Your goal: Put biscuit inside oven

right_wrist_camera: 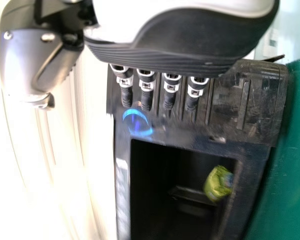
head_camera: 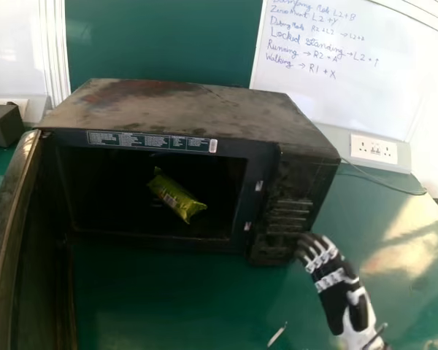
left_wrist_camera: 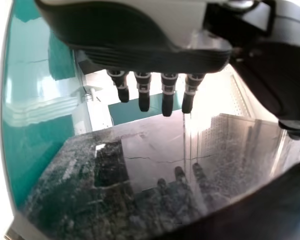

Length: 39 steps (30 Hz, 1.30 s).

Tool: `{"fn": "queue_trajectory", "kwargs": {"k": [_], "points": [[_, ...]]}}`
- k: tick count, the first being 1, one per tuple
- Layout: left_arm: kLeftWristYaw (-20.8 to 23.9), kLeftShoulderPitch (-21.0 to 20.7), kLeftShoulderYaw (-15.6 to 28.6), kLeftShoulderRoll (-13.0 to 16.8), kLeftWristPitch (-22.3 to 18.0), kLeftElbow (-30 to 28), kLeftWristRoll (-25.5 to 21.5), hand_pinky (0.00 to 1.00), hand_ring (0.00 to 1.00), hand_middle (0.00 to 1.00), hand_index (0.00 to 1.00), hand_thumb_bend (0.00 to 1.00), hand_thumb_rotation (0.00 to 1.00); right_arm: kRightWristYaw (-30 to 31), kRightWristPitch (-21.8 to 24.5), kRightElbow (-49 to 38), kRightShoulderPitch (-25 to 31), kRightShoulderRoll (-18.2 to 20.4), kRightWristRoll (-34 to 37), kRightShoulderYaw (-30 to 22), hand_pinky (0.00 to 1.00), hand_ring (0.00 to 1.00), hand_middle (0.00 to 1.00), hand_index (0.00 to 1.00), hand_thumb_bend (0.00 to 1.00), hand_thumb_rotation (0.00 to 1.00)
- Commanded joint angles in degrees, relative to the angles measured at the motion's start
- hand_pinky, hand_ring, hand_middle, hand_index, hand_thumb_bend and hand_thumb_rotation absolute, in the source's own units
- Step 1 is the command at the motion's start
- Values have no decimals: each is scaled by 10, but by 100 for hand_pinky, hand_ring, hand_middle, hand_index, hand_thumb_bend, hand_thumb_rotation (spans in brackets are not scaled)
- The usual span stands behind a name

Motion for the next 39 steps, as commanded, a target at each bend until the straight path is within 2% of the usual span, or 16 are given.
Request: {"fn": "queue_trajectory", "kwargs": {"k": [1,5,10,13,15,19,24,28,30,34,39], "points": [[-1,2,5,6,-3,0,5,100,99,99,95,84,100,-5,46,-17,4,19,38,-29,100,100,100,100,73,100],[-3,1,8,9,-4,3,1,97,95,96,89,85,100,-52,138,-45,14,49,78,-64,100,100,100,100,71,100],[-6,-12,14,15,-15,11,0,96,92,92,83,86,95,-133,258,-63,6,80,128,-106,92,100,100,100,71,100],[-7,-20,13,19,-22,9,2,99,96,96,86,83,95,-183,321,-65,-7,84,146,-132,91,100,100,100,74,99],[-5,-27,18,18,-34,11,15,100,99,98,88,80,97,-207,344,-58,-19,88,144,-147,91,100,100,100,79,98],[-1,-42,34,20,-55,22,38,100,100,98,89,79,93,-216,357,-39,-39,99,125,-165,93,100,100,99,80,99],[9,-62,59,18,-78,25,69,100,100,99,88,81,90,-212,354,-26,-52,109,96,-175,96,100,100,98,73,100],[17,-89,90,18,-128,40,114,100,100,98,88,82,88,-207,352,-18,-60,117,80,-181,95,99,98,97,53,99],[19,-95,92,23,-148,48,123,100,100,98,88,82,88,-203,350,-13,-64,121,73,-183,92,99,97,95,47,93],[16,-99,95,35,-173,55,148,100,100,97,87,81,88,-199,354,-13,-70,128,68,-186,89,99,97,95,45,84],[16,-97,106,39,-187,51,187,100,100,96,87,81,88,-200,360,-14,-72,132,63,-187,84,100,98,95,47,93]]}}
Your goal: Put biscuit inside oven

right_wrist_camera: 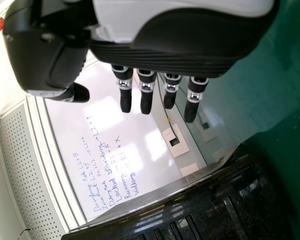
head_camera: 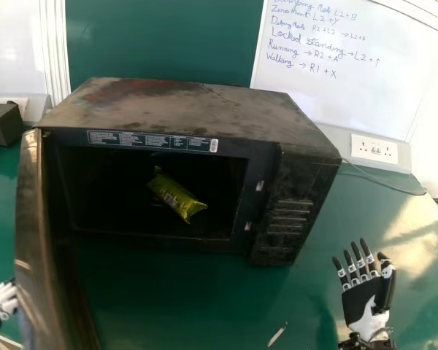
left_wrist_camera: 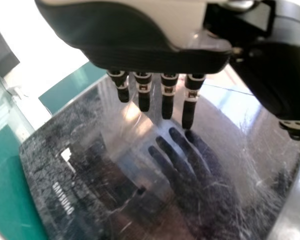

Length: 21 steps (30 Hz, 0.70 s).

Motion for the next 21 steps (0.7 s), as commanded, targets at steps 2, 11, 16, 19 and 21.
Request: {"fn": "queue_trajectory", "kwargs": {"k": [2,11,16,19,21], "points": [[-2,5,4,19,-5,-2,16,100,99,96,86,82,87,6,5,4,-5,8,-7,-5,82,100,98,95,47,94],[-7,9,-3,71,9,-27,26,100,99,96,87,80,88,13,6,9,-12,12,-12,-7,88,100,99,95,50,98],[-13,7,6,98,36,-56,29,100,98,95,86,81,87,13,11,9,-11,15,-13,-9,93,100,99,94,53,100],[-17,0,11,117,50,-68,28,100,98,96,86,82,86,14,13,5,-9,18,-15,-8,96,100,99,93,54,100],[-20,-6,9,134,62,-73,23,100,99,96,86,82,85,17,14,5,-9,18,-15,-9,98,100,100,92,56,100]]}}
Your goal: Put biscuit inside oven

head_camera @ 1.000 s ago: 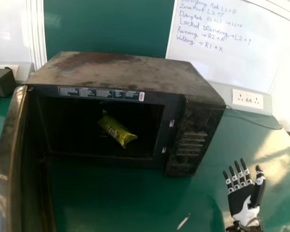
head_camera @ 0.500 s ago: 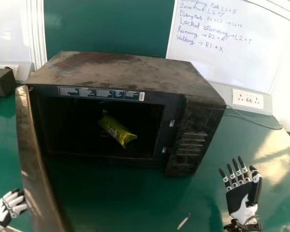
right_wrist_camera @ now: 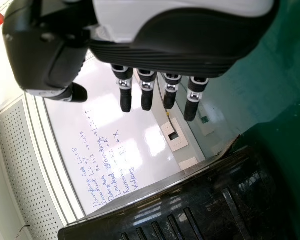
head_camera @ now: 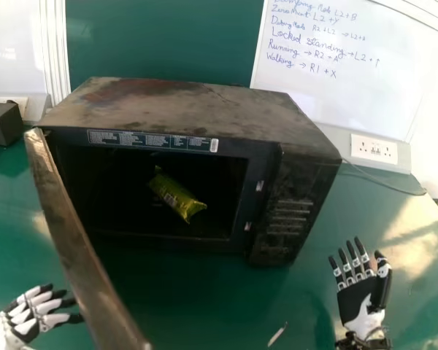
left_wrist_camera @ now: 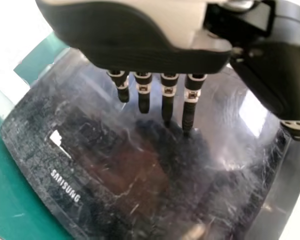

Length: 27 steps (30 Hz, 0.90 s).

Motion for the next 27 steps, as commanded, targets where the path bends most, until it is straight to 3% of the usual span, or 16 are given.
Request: {"fn": "queue_trajectory", "kwargs": {"k": [1,10,17,27], "points": [[-7,-8,8,26,13,-11,-4,100,99,97,87,82,85,6,5,-1,-3,3,-3,-6,98,100,100,92,56,100],[-26,-89,10,122,59,-4,-14,100,99,97,85,81,84,11,11,7,-7,3,-2,-13,99,100,100,93,56,100],[-49,-170,-5,187,129,-13,-29,100,97,94,83,81,83,12,20,7,-7,-2,0,-19,100,100,100,94,52,100],[-74,-284,-34,237,177,13,-50,100,94,92,81,78,84,20,25,7,-11,-2,-1,-22,89,96,96,91,54,100]]}}
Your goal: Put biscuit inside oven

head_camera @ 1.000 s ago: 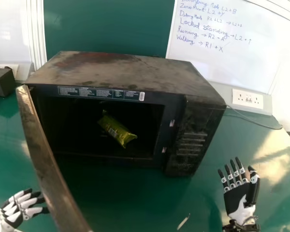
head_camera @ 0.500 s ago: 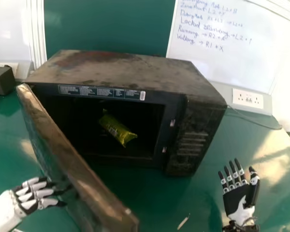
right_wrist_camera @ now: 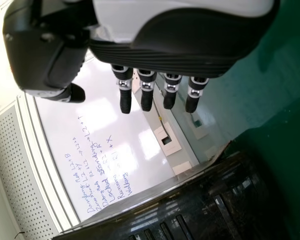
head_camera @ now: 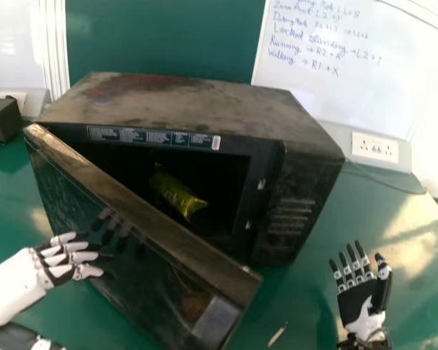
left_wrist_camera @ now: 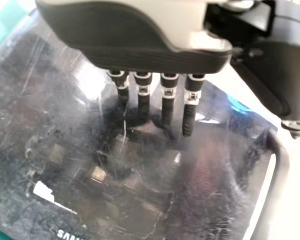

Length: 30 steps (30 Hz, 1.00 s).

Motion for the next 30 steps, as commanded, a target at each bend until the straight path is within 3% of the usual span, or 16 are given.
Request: {"fn": "queue_trajectory", "kwargs": {"k": [1,7,11,17,30], "points": [[-10,-23,-11,16,10,9,-9,100,94,91,81,78,84,7,4,1,-7,-2,-1,-4,88,96,97,91,54,100],[-21,-88,-41,33,22,38,-8,100,91,89,78,78,82,6,1,3,-9,2,-5,-3,83,96,96,92,53,100],[-28,-131,-66,42,19,75,15,100,90,88,77,77,83,5,2,1,-9,3,-6,-2,83,94,96,94,51,100],[-40,-186,-103,58,43,116,38,100,89,86,75,77,83,3,4,2,-8,5,-6,-3,83,94,96,93,53,100],[-33,-288,-170,54,11,244,71,97,86,85,74,75,82,1,16,-8,-4,8,-2,-4,85,96,97,93,43,99]]}}
